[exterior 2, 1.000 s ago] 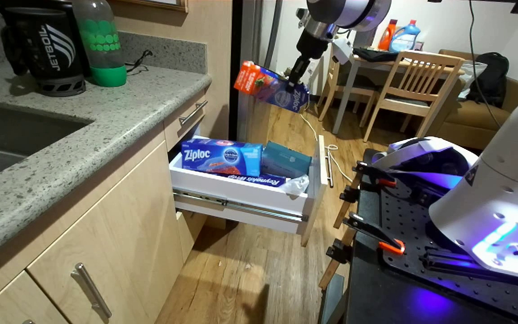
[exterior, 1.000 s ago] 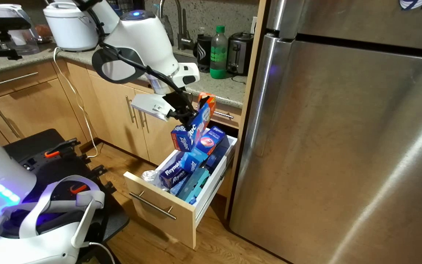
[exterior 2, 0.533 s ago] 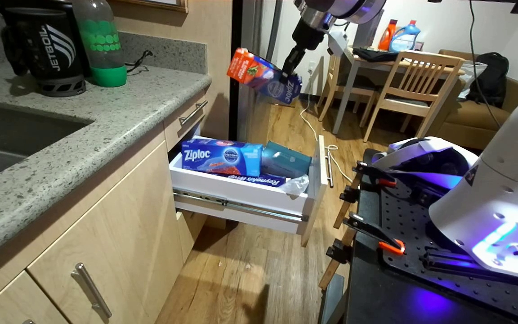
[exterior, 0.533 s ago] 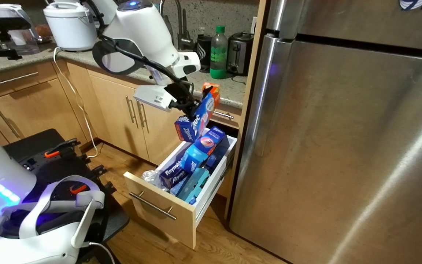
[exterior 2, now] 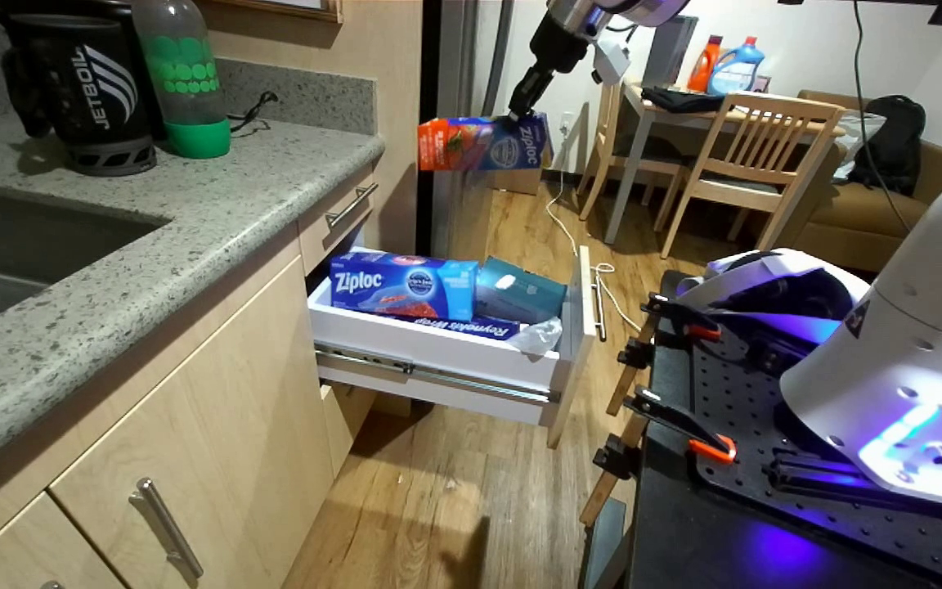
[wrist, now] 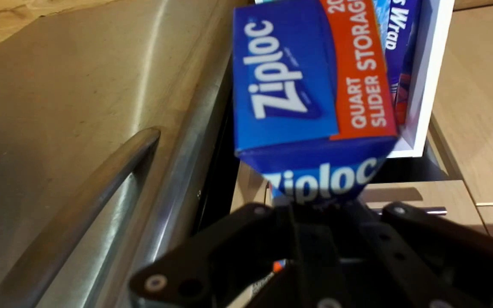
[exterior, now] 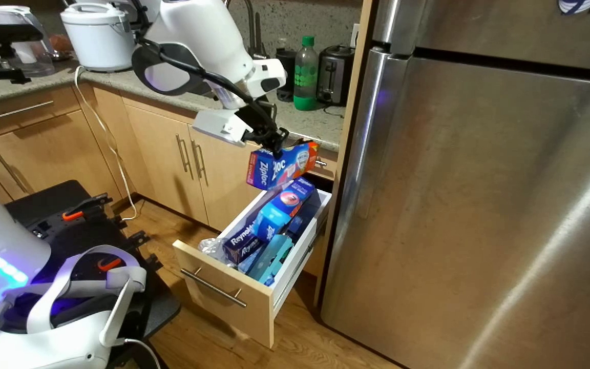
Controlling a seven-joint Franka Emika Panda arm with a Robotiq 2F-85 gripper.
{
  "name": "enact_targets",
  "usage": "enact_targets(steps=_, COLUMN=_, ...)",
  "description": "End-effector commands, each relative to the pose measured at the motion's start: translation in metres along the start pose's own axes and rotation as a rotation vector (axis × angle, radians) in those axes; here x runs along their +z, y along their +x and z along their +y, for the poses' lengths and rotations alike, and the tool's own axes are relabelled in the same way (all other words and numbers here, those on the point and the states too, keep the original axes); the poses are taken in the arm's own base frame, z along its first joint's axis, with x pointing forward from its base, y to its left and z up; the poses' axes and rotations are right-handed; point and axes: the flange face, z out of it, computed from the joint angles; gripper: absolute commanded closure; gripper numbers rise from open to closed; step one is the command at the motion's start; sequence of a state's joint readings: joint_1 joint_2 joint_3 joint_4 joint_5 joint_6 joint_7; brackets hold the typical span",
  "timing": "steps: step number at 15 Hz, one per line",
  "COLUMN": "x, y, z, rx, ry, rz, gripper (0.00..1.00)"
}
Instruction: Get one of the boxes labeled 'Ziploc' from the open drawer of the cabinet and place it on the countertop
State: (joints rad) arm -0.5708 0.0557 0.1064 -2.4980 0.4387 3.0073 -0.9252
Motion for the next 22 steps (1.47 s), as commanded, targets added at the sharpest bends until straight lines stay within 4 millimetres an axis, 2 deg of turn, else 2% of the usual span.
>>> enact_targets(steps=1, x=-0.010, y=0.005, z=0.003, rx=-0.013, ry=-0.011, rz=0.031, gripper=1.00)
enact_targets(steps=3, x=-0.011, y=0.005, z=0.005, rx=-0.010, ry=-0.011, rz=0.034, gripper=0.97)
enact_targets(steps=10, x=-0.019, y=0.020, z=0.014, rx=-0.021, ry=-0.042, rz=0.085, gripper=0.98)
enact_targets(steps=17, x=-0.027, y=0.044, z=0.011, rx=-0.056, ry=-0.058, rz=0.156, gripper=0.97)
enact_targets(steps=22, x=-0.026, y=0.064, z=0.006, rx=-0.084, ry=-0.067, rz=0.205, gripper=0.97)
